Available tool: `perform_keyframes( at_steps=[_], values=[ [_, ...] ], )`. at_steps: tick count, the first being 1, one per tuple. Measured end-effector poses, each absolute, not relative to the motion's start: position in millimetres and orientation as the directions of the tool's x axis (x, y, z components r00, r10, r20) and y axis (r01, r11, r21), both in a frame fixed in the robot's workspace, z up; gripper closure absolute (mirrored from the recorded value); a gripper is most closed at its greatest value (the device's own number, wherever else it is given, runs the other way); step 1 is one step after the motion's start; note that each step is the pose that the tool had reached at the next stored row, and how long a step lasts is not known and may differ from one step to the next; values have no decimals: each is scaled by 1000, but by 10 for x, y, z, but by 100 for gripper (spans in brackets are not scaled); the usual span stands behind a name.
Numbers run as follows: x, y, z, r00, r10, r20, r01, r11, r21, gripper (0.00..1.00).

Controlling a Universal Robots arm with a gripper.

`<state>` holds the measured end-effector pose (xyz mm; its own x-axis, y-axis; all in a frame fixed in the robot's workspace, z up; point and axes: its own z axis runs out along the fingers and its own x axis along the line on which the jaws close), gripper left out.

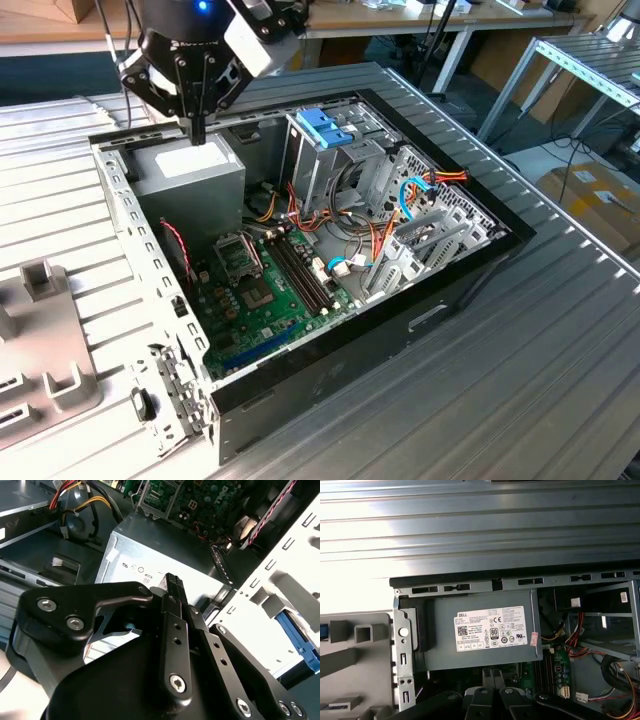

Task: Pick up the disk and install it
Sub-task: 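Reach for the disk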

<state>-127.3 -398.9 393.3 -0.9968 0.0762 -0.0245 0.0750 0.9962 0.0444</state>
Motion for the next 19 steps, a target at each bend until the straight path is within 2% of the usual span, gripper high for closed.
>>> perform_keyframes(
  at_steps=[19],
  values=[
    [-1465, -3989, 3932, -997, 76, -24, 75, 996, 44, 89]
  ],
)
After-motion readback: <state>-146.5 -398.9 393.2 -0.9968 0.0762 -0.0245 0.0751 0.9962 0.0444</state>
